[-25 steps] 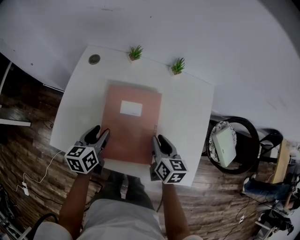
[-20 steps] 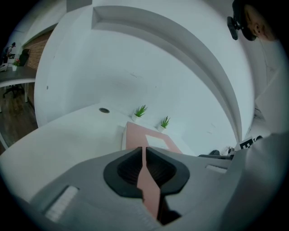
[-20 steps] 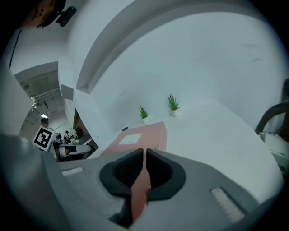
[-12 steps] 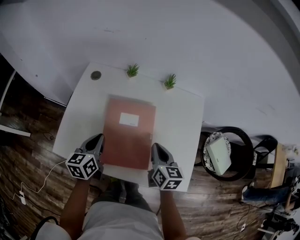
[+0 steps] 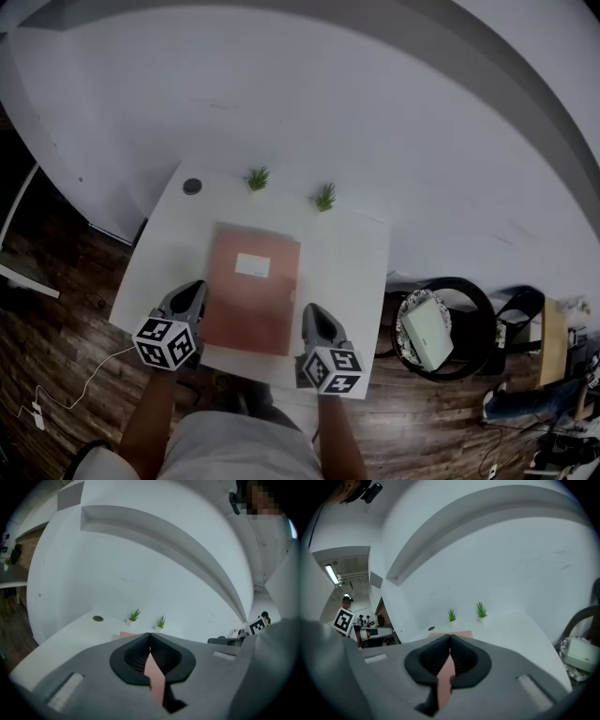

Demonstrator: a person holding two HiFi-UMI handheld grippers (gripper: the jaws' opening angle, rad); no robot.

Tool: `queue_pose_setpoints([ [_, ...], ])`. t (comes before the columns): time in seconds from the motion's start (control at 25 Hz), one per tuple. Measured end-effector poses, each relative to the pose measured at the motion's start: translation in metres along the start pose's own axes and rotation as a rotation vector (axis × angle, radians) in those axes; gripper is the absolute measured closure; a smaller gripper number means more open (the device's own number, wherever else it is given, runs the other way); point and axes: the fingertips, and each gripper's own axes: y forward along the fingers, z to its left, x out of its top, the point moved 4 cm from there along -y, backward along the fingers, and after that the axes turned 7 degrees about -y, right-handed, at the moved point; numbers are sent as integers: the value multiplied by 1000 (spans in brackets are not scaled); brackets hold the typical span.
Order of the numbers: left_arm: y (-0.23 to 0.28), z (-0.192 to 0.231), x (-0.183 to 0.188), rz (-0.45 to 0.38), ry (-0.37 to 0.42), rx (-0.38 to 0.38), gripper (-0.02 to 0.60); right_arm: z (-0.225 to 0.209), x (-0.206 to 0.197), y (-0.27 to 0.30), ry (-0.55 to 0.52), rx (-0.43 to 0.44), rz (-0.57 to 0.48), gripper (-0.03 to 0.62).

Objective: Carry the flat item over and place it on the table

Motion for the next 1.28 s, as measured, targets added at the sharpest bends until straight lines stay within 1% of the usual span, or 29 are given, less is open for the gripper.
queue_pose_setpoints([
  [0.24,-4,-23,22,-42,71,-68,574,-2,22,-14,-15,-23,-54,589],
  [0.36,-7,-32,36,-74,92,-87,574,0,33,-21,-28,-28,-82,589],
  [0.72,-20,-39,73,-158,136,-76,574,-3,62,-33,-93,-43,-135,589],
  [1.04,-27,-50,96,-200,174,-71,574,-3,85,-40,-134,-47,-166,591],
  [1.28,-34,-54,111,-227,219,-52,574,-7,100,-47,-157,-60,-192,591],
])
